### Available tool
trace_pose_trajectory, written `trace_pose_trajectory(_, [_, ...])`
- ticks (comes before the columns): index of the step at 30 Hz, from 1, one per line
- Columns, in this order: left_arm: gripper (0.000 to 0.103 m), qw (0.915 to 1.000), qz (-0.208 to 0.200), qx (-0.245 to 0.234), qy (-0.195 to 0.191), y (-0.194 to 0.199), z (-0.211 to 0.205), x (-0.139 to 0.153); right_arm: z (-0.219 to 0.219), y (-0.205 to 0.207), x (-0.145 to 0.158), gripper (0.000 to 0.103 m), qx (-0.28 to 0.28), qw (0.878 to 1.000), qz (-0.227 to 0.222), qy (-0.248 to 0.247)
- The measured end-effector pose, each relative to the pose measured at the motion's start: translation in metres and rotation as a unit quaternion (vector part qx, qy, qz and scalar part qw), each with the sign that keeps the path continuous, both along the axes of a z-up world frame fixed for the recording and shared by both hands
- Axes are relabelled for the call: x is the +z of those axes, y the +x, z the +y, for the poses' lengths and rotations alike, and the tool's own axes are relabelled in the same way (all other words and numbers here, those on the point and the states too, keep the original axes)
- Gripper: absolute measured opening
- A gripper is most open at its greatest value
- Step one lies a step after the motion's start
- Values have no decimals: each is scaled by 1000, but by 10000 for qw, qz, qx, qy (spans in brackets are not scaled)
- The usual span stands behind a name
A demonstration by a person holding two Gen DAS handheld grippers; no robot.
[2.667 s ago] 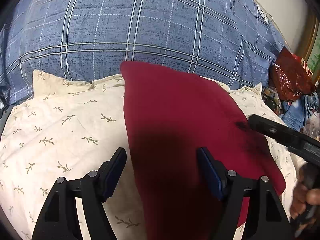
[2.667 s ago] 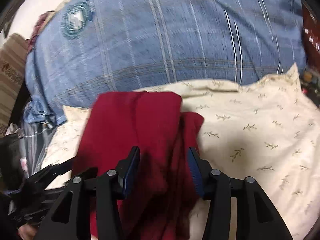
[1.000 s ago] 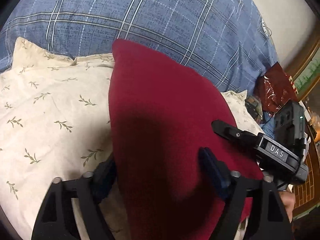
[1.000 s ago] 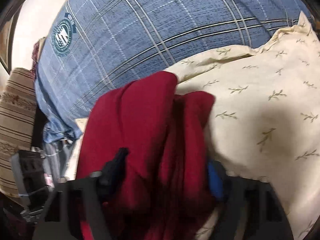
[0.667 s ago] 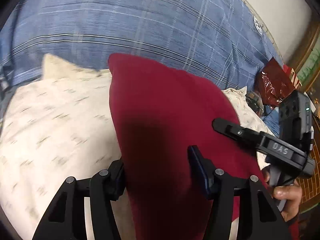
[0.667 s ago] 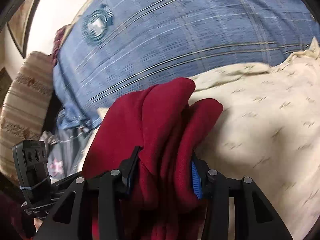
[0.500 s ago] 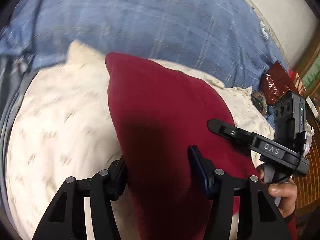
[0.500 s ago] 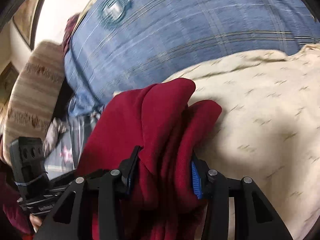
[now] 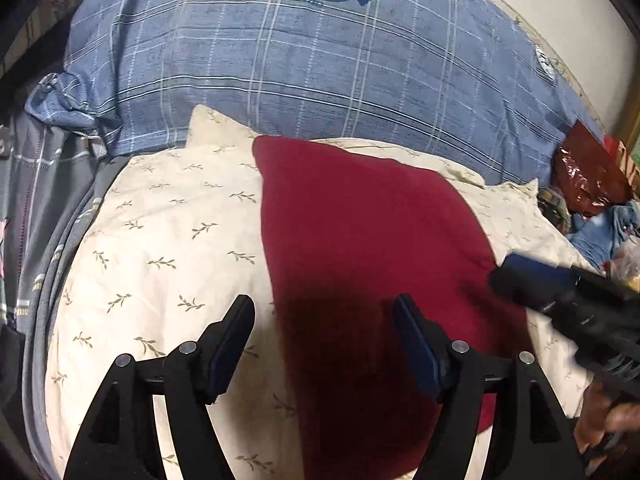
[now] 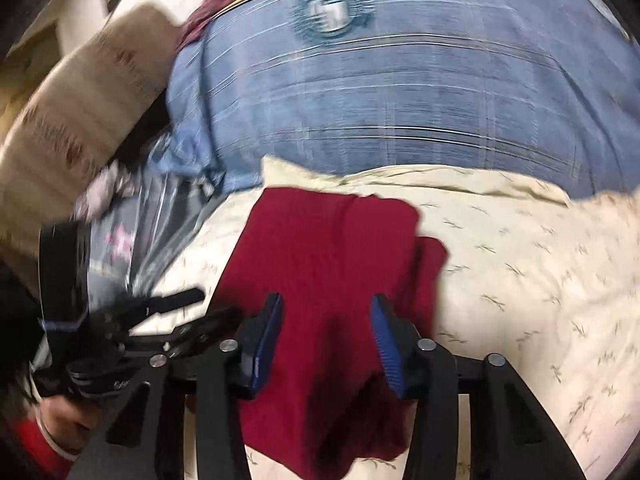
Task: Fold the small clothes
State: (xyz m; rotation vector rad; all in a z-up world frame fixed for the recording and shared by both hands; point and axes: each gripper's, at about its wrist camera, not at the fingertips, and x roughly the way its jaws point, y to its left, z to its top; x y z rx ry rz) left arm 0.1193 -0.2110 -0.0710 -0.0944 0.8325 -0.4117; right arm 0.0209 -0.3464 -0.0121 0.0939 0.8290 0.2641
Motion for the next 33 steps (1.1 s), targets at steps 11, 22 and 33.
trace_pose_trajectory(11, [71, 9981, -488, 152, 340, -24, -2, 1, -19, 4, -40, 42, -739, 9965, 379, -52])
trace_pose_trajectory(22, [75, 9902, -1194, 539, 490, -79, 9, 18, -3, -29, 2, 61, -898, 9952, -401, -10])
trace_pose_trajectory(33, [78, 9902, -1186, 467, 567, -85, 19, 12, 10, -35, -7, 71, -945, 9949, -326, -136])
